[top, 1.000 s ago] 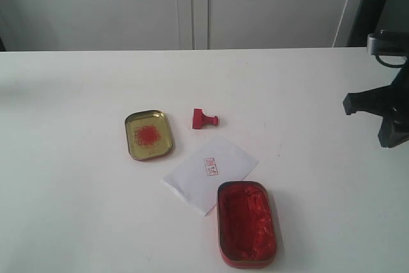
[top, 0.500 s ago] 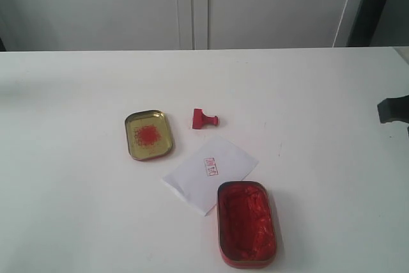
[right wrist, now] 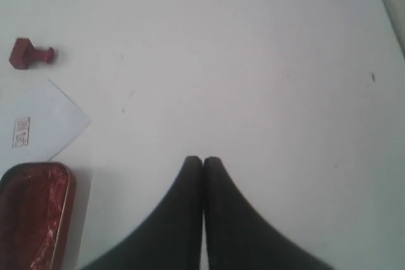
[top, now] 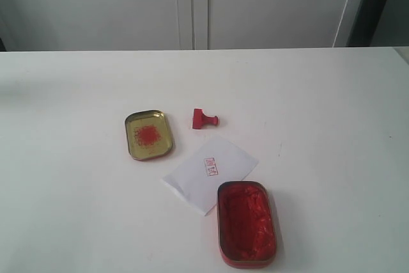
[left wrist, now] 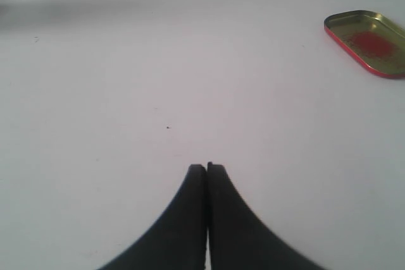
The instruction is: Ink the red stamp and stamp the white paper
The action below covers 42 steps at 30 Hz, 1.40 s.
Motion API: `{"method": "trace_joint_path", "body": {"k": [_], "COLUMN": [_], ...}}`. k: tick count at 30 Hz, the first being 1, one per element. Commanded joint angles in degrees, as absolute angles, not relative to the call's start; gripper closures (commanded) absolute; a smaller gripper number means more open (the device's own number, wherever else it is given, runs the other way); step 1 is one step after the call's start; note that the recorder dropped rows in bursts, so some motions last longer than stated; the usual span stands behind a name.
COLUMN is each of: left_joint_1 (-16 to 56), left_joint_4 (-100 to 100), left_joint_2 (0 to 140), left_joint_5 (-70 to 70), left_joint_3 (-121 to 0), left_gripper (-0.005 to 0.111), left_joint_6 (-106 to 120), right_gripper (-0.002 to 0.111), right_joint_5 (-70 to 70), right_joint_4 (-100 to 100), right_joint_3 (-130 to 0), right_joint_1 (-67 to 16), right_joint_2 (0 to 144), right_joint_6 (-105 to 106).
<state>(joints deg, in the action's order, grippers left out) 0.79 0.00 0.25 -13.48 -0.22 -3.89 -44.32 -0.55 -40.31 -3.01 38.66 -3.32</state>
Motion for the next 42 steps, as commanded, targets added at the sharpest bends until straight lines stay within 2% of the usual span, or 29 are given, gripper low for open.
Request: {"method": "trace_joint_path", "body": {"k": [1, 12, 42], "left_joint_1": [0.8, 0.8, 0.8], "left_joint_4": [0.0, 0.0, 0.0], "left_joint_2": [0.0, 0.0, 0.0], "left_joint_5": [-13.3, -13.3, -13.3], "left_joint_3": [0.0, 0.0, 0.0], "left_gripper": [0.107, 0.107, 0.107], "left_joint_6": [-4.0, -4.0, -4.0], "right_gripper": [0.108, 0.108, 0.108], "right_joint_5": [-41.8, -28.5, -29.8], "right_joint_4": [0.5, 1.2, 1.1], "right_joint_3": [-37.7, -29.5, -28.5], "right_joint_1": [-2.7, -2.7, -2.7], "right_joint_2": [31.8, 21.7, 21.7], "right_joint_6": [-2.6, -2.6, -2.7]}}
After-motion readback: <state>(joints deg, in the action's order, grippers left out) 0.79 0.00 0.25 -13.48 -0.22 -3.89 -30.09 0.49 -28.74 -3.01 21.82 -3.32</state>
